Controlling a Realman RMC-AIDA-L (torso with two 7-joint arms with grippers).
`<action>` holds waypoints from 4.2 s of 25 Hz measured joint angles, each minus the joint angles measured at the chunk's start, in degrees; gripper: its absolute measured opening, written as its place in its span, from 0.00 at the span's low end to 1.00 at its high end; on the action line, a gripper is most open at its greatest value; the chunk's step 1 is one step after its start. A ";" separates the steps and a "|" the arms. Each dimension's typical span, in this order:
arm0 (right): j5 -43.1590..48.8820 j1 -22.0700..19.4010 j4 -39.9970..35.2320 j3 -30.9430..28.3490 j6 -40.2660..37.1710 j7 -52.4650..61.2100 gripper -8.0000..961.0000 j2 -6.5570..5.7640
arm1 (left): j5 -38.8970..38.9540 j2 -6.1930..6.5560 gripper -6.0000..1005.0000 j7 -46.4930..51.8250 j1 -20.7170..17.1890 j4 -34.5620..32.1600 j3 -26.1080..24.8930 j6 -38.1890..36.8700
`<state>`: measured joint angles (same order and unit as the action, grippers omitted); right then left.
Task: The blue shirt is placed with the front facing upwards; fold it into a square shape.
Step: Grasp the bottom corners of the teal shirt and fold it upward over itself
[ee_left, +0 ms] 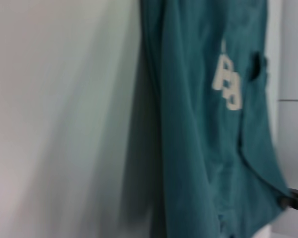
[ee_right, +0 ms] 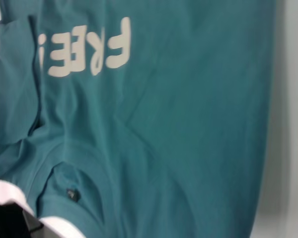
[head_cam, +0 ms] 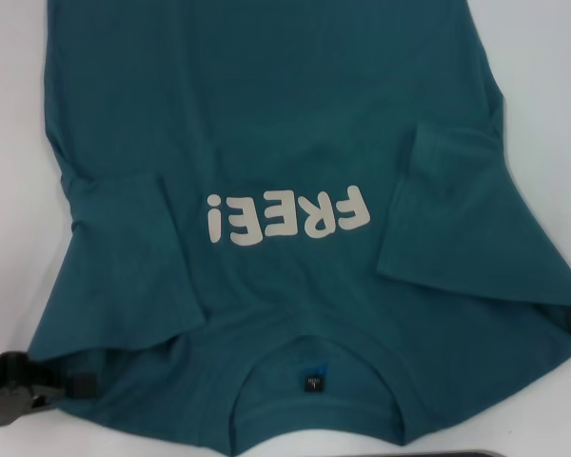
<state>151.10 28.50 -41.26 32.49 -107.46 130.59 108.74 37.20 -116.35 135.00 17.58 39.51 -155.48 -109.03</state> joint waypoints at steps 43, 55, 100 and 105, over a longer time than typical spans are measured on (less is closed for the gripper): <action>-19.64 9.94 -4.31 -6.59 23.42 3.09 0.03 1.05 | 8.97 1.40 0.02 6.21 31.30 -2.08 3.13 33.21; -22.81 13.06 -4.02 2.68 39.69 -0.47 0.03 3.07 | 8.50 -2.09 0.02 7.85 31.31 -0.35 16.98 55.32; -18.03 18.66 5.39 27.71 84.14 -13.26 0.03 10.60 | 6.21 -5.93 0.02 11.96 30.77 1.88 26.10 72.27; -18.03 18.53 5.55 27.72 84.67 -13.57 0.03 10.57 | 4.68 -6.84 0.02 14.59 29.79 4.40 26.72 74.25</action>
<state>133.07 47.02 -35.71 60.21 -22.80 117.02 119.31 41.87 -123.20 149.59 47.37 43.91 -128.76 -34.78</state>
